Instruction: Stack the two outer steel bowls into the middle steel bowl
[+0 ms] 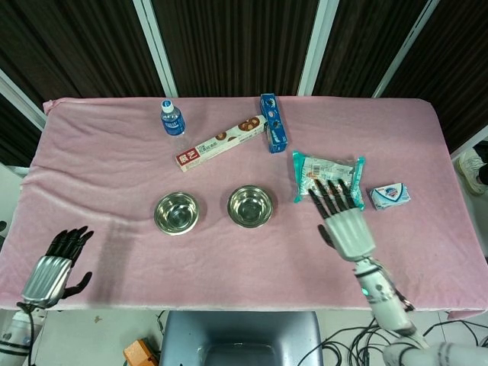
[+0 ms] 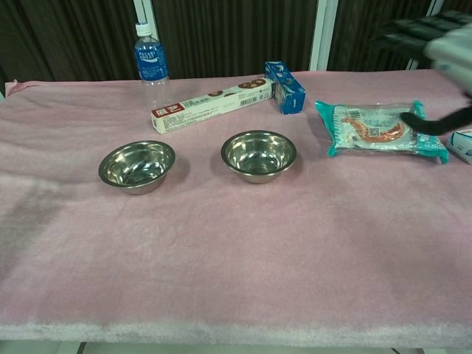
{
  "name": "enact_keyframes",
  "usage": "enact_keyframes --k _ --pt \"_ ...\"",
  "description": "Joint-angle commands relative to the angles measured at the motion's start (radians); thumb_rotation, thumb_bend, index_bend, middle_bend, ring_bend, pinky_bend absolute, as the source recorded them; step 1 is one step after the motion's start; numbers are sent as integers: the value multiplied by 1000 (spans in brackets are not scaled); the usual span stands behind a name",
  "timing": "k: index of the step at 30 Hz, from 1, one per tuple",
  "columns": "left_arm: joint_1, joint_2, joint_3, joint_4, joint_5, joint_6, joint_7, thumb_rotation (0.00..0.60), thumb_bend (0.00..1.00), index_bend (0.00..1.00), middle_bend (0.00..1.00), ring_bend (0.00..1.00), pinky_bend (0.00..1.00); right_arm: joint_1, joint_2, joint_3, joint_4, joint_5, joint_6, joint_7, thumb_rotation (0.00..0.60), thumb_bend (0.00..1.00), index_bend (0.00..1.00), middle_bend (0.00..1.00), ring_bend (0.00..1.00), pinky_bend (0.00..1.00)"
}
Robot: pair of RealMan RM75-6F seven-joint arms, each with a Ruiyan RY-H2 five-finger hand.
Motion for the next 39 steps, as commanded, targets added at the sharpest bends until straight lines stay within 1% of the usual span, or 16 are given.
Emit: enact_keyframes --k 1,4,6,9,13,15,19,22,24,26,29,32,36,39 --pt "-70 -65 -27 21 9 -69 0 600 352 25 8 0 10 -177 97 -100 30 -71 167 178 600 477 80 0 0 0" --pt "-126 -126 -63 46 -11 -117 17 600 351 28 5 0 8 -237 101 -108 80 -64 201 263 600 477 81 0 0 0" --pt "-163 -164 -84 64 -42 -165 49 600 350 37 3 0 5 -263 104 -107 108 -61 209 311 600 477 81 0 0 0" --pt "-204 -205 -104 76 -88 -231 86 600 350 52 0 0 1 -282 108 -98 132 -61 210 347 600 477 82 0 0 0" --pt "-262 -275 -135 116 -168 -318 146 600 349 73 0 0 0 -292 125 -80 129 -72 201 377 600 477 84 0 0 0" --pt "-285 -309 -148 138 -202 -346 172 600 342 73 0 0 0 -298 132 -73 126 -77 196 390 600 477 90 0 0 0" --pt "-321 -365 -164 190 -229 -365 199 600 336 93 0 0 0 -308 147 -59 117 -75 180 413 600 477 93 0 0 0" --pt "-338 -416 -169 248 -219 -342 187 600 338 169 0 0 0 -316 156 -52 111 -82 175 425 600 477 93 0 0 0" --pt "-345 -453 -166 296 -203 -319 165 600 342 260 0 0 0 -323 162 -49 108 -86 171 433 600 477 93 0 0 0" --pt "-351 -484 -159 340 -190 -305 144 600 350 380 0 0 0 -328 168 -45 105 -87 168 441 600 477 94 0 0 0" --pt "-361 -534 -153 412 -175 -282 115 600 370 506 9 0 0 -337 178 -38 101 -90 165 456 600 477 96 0 0 0" --pt "-370 -589 -153 491 -153 -241 65 600 408 606 58 0 0 -344 185 -32 98 -94 162 466 600 477 101 0 0 0" --pt "-388 -649 -146 590 -127 -215 -58 600 451 678 95 0 0 -351 194 -22 97 -99 155 487 600 477 106 0 0 0" --pt "-398 -679 -147 646 -118 -195 -108 600 481 704 116 0 0 -356 198 -12 97 -91 148 496 600 477 106 0 0 0"
